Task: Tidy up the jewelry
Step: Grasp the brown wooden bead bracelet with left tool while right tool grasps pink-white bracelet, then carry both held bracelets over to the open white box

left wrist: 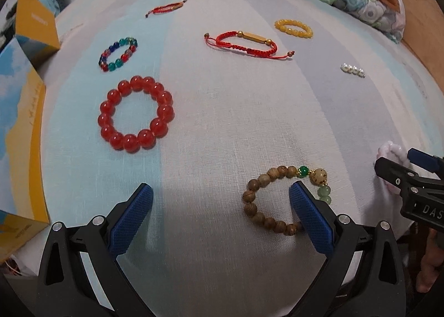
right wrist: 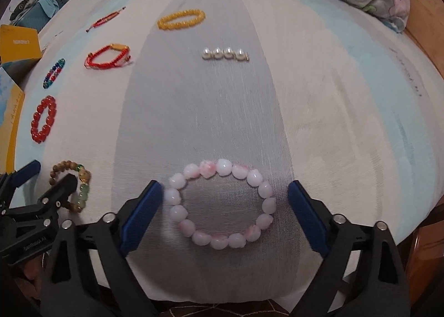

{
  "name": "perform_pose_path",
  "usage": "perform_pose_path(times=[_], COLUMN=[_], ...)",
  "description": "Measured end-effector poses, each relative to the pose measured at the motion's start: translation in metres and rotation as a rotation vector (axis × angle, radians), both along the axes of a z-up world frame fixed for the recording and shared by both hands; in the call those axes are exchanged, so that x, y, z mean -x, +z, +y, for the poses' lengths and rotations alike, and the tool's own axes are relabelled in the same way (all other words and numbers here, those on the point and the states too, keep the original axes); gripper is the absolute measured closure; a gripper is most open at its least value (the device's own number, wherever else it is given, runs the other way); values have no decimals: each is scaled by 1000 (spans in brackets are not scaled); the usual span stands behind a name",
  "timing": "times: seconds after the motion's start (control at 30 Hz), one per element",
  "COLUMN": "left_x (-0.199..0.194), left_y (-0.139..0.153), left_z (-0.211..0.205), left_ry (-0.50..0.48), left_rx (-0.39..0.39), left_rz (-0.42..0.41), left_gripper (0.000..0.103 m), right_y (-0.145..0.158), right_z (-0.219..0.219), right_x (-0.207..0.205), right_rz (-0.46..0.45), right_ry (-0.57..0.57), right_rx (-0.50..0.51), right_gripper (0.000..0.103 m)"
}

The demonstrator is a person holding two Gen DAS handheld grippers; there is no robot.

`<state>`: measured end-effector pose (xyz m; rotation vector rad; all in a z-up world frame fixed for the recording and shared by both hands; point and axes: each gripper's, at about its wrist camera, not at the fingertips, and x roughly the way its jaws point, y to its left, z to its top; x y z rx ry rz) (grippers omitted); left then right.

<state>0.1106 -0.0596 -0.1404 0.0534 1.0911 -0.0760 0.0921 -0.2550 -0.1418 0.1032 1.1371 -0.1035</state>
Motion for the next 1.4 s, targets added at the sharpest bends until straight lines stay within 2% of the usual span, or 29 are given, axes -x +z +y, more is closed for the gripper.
perform_pose_path(times=[0.07,0.13,0.17,0.23,0.37,0.43,0.47,0.5,0.6,0.73,1.4], left_x=[1,4,5,7,6,7,7,6,7,9,16], left_y=[-1,1,2,5,10,12,13,14,21,31,81], left_z=[-2,-2,-3,-5,-8,-8,-6,-5,-1,-2,1], left_ry=[-6,-13,-16,-29,-52,-52,-49,-46,-44,-51,-54], left_rx=[-8,-1,-2,-2,-5,11,27,43,84,93,125], left_rz=[-7,-8,-9,-7,7,15,22,26,36,19,-48], left_gripper=[8,16,24,37,68,85,91,96,96,96,96], right_y=[-4,-5,-5,-3,-1,0,0,1,5,13,62], right_z=[-1,-2,-4,-5,-9,-13,-14,-17,-22,-25,-17], right_x=[2,3,4,5,6,7,6,6,6,7,22], right_rz=[-3,-6,-7,-7,-2,-2,1,4,7,-14,-128], right_ry=[3,5,7,13,10,7,4,0,-11,-18,7], right_rx=[-10,-14,-16,-24,-37,-44,-50,-59,-94,-120,-132], right_gripper=[20,24,26,37,53,66,70,79,88,92,92])
